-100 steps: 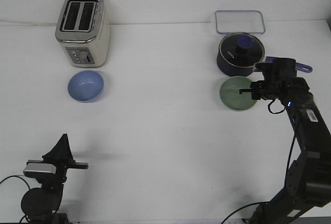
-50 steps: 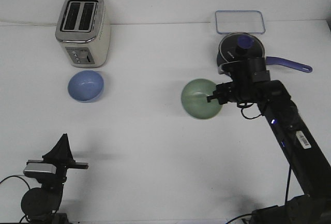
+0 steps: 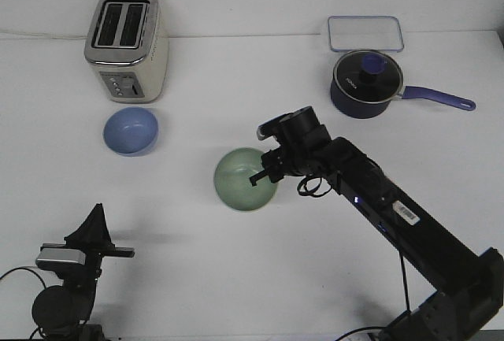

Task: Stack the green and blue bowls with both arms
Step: 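Lift and carry the green bowl toward the table center with right gripper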

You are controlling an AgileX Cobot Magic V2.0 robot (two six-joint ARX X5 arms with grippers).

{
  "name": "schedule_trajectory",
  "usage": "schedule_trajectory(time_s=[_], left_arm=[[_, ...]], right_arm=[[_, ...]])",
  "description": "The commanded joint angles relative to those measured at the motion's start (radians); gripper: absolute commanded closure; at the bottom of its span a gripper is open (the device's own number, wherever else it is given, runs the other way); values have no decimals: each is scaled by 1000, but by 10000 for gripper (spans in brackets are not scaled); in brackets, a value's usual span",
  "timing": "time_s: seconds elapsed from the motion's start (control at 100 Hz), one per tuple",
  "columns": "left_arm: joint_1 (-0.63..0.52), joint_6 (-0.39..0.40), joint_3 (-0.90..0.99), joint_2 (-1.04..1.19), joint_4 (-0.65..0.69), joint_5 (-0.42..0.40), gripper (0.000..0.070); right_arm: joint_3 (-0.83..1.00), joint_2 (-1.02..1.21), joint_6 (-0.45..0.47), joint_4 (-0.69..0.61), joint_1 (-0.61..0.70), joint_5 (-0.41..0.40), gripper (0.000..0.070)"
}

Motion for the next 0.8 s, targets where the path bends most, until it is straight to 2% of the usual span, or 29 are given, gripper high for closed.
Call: schedule_trajectory(time_s=[0.0, 0.36, 0.79], left_arm=[[0, -1, -19, -1, 12, 0, 688], [0, -1, -19, -1, 12, 0, 688], [0, -1, -19, -1, 12, 0, 688]], right_arm=[[11, 54, 21, 8, 12, 1, 694], [11, 172, 16, 64, 36, -29, 694], [-8, 226, -5, 77, 37, -22, 694]])
